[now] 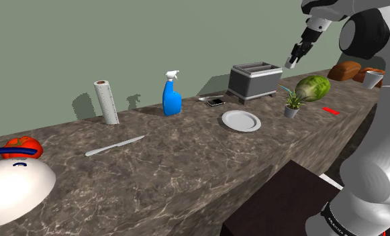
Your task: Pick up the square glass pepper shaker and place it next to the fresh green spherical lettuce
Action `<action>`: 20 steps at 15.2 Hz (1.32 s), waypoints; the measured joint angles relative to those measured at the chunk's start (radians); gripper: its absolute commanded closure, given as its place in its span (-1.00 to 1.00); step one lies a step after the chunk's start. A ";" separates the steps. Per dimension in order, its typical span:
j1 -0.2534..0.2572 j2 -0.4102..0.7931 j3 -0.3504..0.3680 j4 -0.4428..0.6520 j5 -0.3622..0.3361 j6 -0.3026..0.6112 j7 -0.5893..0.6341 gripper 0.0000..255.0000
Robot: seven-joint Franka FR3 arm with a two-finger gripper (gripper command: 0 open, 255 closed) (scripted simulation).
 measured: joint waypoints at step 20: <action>-0.012 0.034 0.007 -0.194 0.043 0.206 -0.098 1.00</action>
